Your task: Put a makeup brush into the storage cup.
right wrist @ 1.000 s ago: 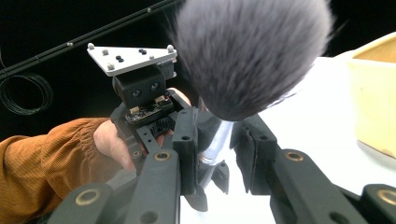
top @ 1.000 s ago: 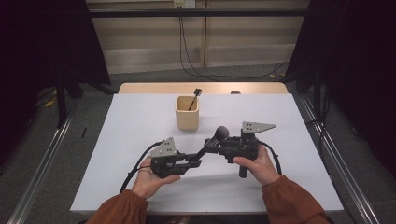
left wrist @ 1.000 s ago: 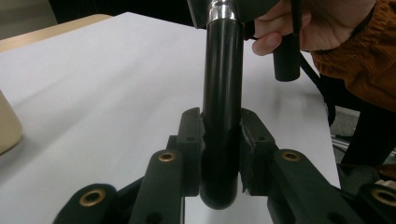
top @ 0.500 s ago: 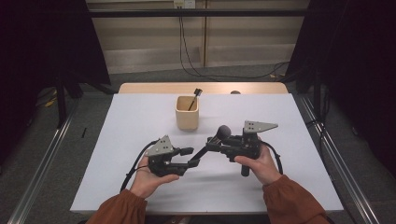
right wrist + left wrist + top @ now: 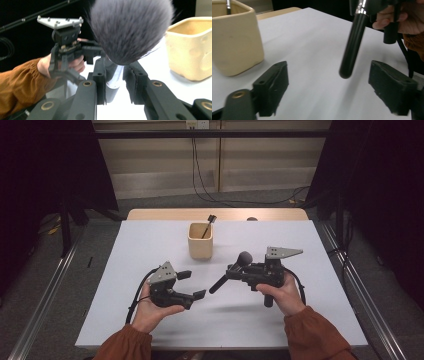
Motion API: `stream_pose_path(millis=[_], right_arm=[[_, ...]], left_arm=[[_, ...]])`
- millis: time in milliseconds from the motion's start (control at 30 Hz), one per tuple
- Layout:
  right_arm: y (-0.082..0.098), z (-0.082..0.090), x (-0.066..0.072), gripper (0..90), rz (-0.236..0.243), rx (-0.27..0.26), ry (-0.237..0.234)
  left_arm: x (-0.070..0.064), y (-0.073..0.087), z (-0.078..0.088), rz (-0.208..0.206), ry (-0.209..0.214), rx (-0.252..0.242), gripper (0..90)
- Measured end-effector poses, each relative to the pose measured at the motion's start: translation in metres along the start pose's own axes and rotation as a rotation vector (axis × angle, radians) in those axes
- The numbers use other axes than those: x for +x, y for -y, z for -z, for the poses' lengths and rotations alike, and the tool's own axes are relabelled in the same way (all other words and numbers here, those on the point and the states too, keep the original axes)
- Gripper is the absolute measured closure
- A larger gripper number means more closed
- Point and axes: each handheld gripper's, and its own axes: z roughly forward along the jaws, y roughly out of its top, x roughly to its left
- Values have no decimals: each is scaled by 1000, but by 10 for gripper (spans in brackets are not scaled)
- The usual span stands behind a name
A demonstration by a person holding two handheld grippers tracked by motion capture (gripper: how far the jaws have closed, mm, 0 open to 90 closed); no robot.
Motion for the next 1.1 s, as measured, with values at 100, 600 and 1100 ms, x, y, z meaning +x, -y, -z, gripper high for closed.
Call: stream_pose_path(millis=[100, 600, 1100], right_arm=[[-1, 0, 2, 717, 4, 35, -8], [-24, 1, 4, 717, 31, 159, 2], [-40, -13, 4, 717, 78, 320, 15]], left_arm=[[1, -1, 5, 3, -29, -4, 73], [-3, -6, 6, -33, 44, -1, 29], [-8, -8, -8, -42, 16, -16, 36]])
